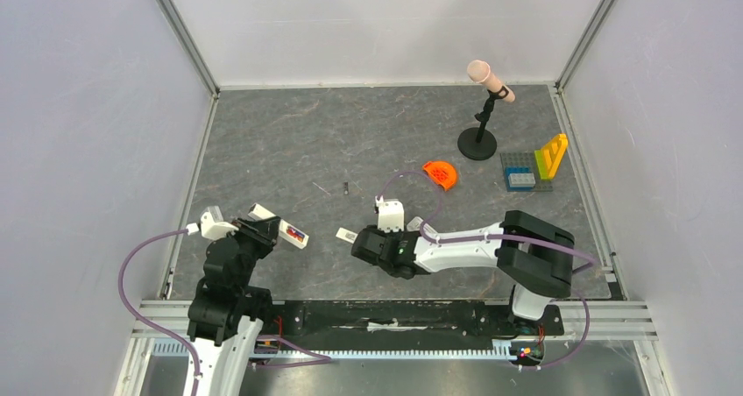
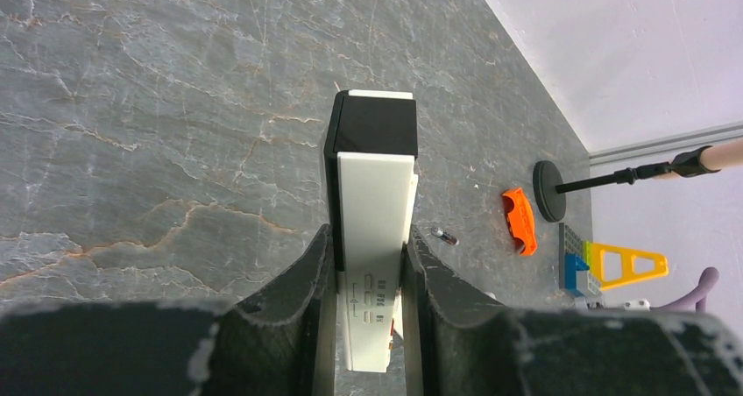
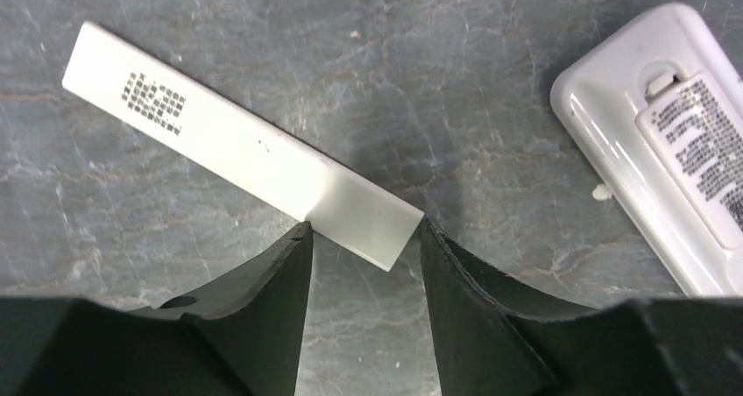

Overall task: Load the batteries into the remote control
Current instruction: Adjust the battery cover.

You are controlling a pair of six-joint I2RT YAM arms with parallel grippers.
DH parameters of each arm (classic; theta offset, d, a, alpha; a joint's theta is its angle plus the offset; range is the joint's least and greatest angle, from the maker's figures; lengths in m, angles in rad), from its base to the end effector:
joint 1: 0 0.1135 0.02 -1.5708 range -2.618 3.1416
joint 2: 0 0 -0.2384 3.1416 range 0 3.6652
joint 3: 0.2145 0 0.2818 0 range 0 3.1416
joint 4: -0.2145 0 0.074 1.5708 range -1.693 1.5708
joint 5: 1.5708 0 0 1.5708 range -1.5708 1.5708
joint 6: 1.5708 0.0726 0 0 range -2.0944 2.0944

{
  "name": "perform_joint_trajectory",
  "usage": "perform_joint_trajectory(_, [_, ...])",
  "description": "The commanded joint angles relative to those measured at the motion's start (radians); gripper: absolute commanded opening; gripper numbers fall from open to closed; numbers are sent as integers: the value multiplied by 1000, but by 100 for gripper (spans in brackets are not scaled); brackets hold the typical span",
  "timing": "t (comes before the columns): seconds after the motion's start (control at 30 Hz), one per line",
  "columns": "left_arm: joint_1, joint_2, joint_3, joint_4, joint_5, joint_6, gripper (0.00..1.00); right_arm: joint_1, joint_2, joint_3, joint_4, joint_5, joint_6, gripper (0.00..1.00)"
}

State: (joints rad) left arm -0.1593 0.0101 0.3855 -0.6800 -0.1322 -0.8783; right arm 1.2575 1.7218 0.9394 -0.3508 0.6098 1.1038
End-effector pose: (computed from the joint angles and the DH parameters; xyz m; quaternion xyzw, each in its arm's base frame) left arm 0.1546 -0.0151 0.2289 -0.3196 0.7393 -0.2465 0.5391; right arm 0.1474 0.3202 0.0767 -0.0065 0.9334 0.0800 0.3498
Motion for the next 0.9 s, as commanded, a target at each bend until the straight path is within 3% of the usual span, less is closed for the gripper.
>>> perform_joint_trajectory(0.0, [0,-28,4,31,-35,-31,2,-43,49,16,31,-5,17,50])
perform_joint_trajectory(0.87, [0,24,8,30,31,-30,2,-140,59,31,246,7,-194,56])
